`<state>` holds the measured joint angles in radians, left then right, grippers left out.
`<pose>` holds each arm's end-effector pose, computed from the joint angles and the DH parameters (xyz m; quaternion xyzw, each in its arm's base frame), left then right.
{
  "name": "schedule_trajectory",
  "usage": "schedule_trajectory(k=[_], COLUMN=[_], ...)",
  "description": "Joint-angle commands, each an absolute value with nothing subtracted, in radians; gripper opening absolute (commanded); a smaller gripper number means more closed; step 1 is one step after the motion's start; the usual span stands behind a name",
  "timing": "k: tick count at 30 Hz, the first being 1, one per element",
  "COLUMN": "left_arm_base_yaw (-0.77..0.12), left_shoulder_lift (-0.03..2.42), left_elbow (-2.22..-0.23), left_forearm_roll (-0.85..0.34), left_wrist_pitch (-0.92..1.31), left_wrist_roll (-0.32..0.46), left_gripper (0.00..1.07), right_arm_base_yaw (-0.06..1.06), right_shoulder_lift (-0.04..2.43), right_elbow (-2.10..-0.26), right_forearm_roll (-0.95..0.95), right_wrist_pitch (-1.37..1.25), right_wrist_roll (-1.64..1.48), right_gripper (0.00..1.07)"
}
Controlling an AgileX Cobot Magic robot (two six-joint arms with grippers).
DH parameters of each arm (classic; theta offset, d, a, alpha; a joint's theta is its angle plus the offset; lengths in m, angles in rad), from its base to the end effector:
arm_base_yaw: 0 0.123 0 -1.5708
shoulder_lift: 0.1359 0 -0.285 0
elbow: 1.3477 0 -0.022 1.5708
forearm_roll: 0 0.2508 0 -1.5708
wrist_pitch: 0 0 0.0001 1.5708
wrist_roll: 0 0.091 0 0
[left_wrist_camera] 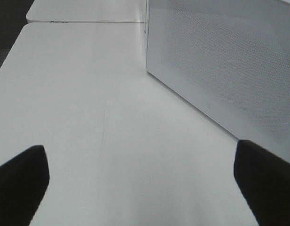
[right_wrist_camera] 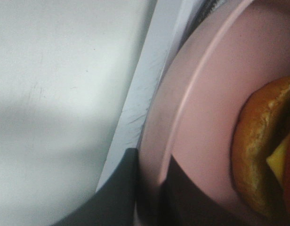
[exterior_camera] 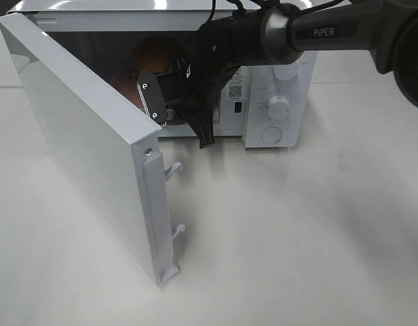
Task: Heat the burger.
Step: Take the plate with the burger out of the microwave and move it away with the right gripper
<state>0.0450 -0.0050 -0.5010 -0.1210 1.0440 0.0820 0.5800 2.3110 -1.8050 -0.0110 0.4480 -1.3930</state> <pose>-0.0049 -0.0097 0.2794 0.0177 0.8455 -0.0267 0.5330 0.4317 0.2823 0.1541 -0.7851 0.5146 -0.1399 0.3151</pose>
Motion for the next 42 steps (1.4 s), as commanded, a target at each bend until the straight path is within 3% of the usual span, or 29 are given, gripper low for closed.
schedule_trajectory(k=[1,35,42], left_arm_base_yaw=[0.045,0.045,0.045], left_shoulder_lift=[-0.028,-0.028,-0.028], left_elbow=[-0.498,-0.498,-0.498], left_forearm_roll=[-0.128,-0.128,-0.128], left_wrist_pitch=[1.035,1.035,1.035], left_wrist_roll=[0.077,0.077,0.077], left_gripper=[1.0,1.0,1.0], right_arm_base_yaw=[0.588,0.635,0.633], right_shoulder_lift=[2.277,2.022,2.019], right_elbow=[-1.763,-1.414,-1.404], right_forearm_roll=[0.0,-0.022,0.064], right_wrist_pitch=[0.445,0.282,0.271], right_wrist_roll=[-1.437,-1.521,-1.572], right_gripper=[0.0,0.0,0.0])
